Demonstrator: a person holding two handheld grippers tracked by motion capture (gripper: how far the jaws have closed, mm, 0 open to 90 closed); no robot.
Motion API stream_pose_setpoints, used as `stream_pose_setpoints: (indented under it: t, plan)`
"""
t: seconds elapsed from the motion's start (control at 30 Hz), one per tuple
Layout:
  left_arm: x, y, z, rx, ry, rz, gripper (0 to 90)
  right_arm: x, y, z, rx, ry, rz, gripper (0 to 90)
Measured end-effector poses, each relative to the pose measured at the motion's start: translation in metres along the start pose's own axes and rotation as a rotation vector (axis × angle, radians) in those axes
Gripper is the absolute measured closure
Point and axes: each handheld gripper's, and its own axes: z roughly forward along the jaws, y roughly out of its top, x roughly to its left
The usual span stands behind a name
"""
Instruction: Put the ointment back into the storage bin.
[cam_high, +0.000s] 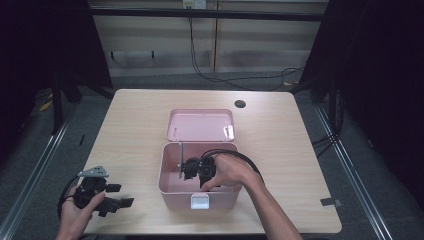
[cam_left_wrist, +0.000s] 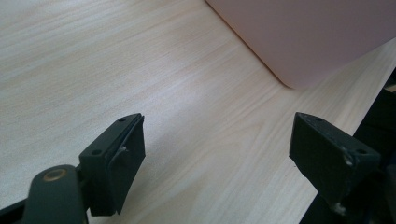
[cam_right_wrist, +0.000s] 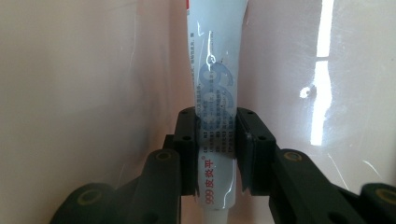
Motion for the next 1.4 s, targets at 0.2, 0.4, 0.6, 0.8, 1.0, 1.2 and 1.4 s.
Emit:
stream_pose_setpoints:
  t: [0.2, 0.4, 0.6, 0.8, 1.0, 1.2, 1.4]
  plan:
    - [0.0, 0.0, 0.0, 0.002, -0.001, 0.0, 18.3, 0.001, 0.005, 0.0, -0.006, 0.0, -0.012, 71.5]
    - [0.0, 0.0, 0.0, -0.001, 0.0, -0.005, 18.3, -0.001, 0.011, 0.009, 0.017, 0.006, -0.008, 71.5]
    - [0.0, 0.0, 0.0, 0.0, 0.0, -0.004, 18.3, -0.003, 0.016, 0.018, 0.023, 0.027, -0.017, 71.4]
    - [0.0, 0.0, 0.0, 0.006, -0.001, -0.001, 18.2, -0.004, 0.015, 0.021, 0.028, 0.045, -0.007, 70.5]
    - [0.0, 0.0, 0.0, 0.005, -0.003, 0.0, 18.3, -0.004, 0.014, 0.023, 0.024, 0.048, -0.008, 68.8]
    - [0.0, 0.0, 0.0, 0.007, -0.001, 0.0, 18.3, -0.005, 0.012, 0.017, 0.014, 0.026, -0.009, 63.7]
    - [0.0, 0.0, 0.0, 0.007, 0.0, 0.0, 18.3, -0.002, 0.007, 0.007, -0.004, -0.015, 0.002, 56.2]
